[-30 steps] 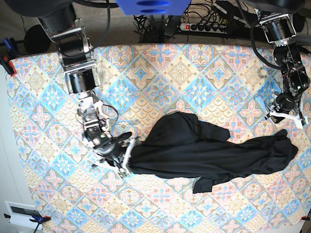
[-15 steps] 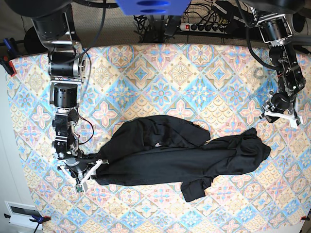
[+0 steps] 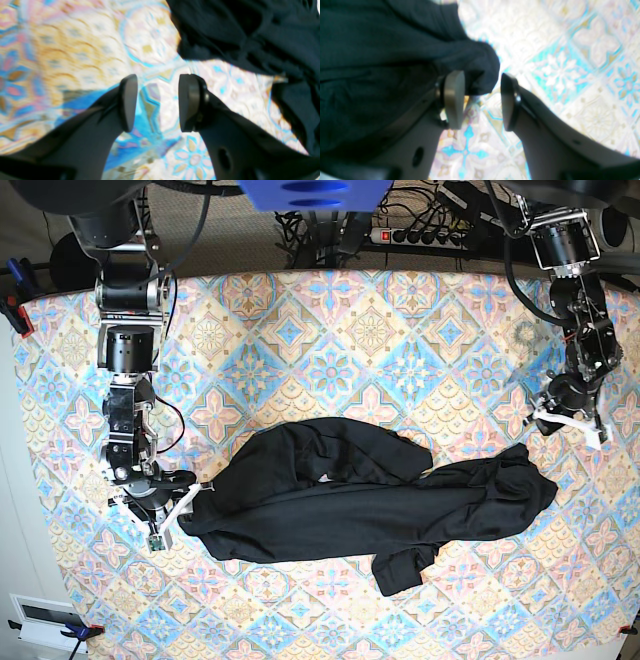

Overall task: Layout the t-shirt on the table in an organized manner, then fold the t-shirt properly
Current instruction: 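Drag the grasped fold with the right gripper outward and release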

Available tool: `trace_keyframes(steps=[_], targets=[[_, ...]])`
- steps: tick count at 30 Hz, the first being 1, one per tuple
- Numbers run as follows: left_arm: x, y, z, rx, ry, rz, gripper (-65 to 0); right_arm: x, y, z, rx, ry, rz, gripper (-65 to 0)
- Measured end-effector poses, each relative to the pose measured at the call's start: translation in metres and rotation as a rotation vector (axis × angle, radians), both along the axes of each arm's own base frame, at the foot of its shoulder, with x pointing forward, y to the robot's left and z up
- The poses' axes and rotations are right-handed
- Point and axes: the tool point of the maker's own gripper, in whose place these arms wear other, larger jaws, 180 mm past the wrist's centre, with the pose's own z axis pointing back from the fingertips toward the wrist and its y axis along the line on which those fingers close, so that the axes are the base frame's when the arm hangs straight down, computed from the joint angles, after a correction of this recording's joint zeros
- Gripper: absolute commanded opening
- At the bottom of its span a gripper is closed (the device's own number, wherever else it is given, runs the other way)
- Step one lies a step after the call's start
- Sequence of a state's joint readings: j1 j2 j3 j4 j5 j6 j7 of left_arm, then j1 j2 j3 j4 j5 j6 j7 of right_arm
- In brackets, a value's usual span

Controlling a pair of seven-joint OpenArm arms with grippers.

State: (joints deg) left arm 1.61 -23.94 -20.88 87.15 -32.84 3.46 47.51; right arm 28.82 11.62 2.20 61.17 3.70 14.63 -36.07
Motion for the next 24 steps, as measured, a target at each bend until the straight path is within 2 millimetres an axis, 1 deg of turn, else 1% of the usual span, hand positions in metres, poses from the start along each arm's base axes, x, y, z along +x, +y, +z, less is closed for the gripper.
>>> trace_keyframes(steps=[2,4,5,10,12,15,18,20,24], targets=[[0.001,-0.005,-0.002,-0.008,0.003,-0.012,-38.8,0.003,-0.001,0.001,0.004,-0.006,-0.003,-41.7],[0.001,-0.005,-0.002,-0.008,0.003,-0.013,-38.8,0.004,-0.002,-0.002,0.011,-0.009,-0.005,-41.7],[0.000,-0.005,-0.002,-0.008,0.004,-0.013,-38.8,0.002,-0.003,-0.007,0.015,-0.002,-0.008,-41.7],[-0.002,-0.004,-0.004,-0.005,0.010,-0.011,-38.8,-0.014,-0.005,-0.049,0.039,0.087,-0.026,-41.7],[-0.002,-0.004,-0.004,-0.002,0.010,-0.011,-38.8,-0.018,-0.007,-0.059,0.045,0.104,-0.031,-41.7],[-0.002,-0.004,-0.004,-0.003,0.010,-0.011,-38.8,-0.019,-0.008,-0.065,0.055,0.107,-0.038,-41.5],[-0.002,-0.004,-0.004,-0.003,0.010,-0.011,-38.8,-0.022,-0.008,-0.069,0.056,0.122,-0.038,-38.8],[-0.002,-0.004,-0.004,-0.004,0.010,-0.011,-38.8,-0.023,-0.008,-0.070,0.055,0.123,-0.038,-37.5],[-0.003,-0.012,-0.009,-0.027,0.013,-0.012,-38.8,-0.021,-0.006,-0.068,0.058,0.119,-0.036,-37.3]])
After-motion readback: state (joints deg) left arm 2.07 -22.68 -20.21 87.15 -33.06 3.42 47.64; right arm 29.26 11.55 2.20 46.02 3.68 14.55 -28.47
